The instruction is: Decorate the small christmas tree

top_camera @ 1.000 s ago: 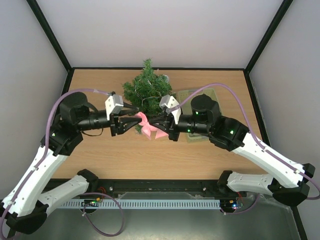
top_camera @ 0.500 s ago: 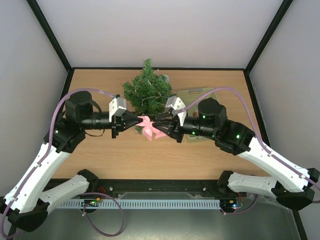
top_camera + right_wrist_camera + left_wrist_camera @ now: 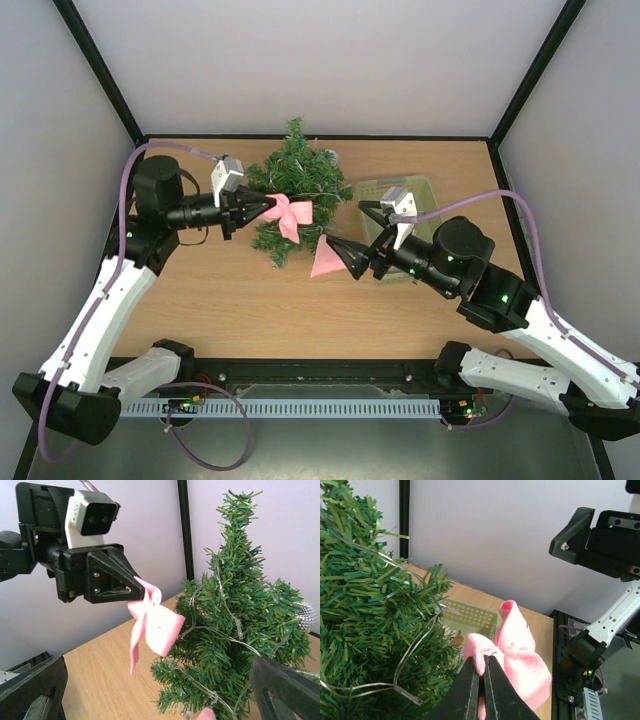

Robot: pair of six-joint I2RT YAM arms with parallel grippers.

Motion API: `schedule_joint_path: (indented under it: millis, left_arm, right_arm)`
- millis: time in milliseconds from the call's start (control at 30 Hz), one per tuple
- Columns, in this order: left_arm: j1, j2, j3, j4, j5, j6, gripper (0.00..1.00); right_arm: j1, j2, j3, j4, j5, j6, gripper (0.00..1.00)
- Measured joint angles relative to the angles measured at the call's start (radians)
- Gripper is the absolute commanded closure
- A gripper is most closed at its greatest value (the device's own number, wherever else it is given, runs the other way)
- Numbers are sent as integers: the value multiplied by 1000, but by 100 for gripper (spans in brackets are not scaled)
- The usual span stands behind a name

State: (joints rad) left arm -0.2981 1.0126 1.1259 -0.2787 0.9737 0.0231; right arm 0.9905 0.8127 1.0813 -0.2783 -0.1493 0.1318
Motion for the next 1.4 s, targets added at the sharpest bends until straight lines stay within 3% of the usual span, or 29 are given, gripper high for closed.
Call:
schedule_joint_path:
  millis: [367,800,1000,1400]
  left_arm:
    - [20,141,0,100,50,-50,98]
    - [23,177,0,131,-42,-56,97]
    - [23,180,0,132,-62,-54,96]
    - [24,180,-12,166,-62,-59,93]
  right_arm:
    - [0,-8,0,0,53,-1,2]
    - [0,-15,-19,5,88,10,2]
    - [0,-10,-120,95,208,167,2]
    - [0,142,-183,237,203,349,3]
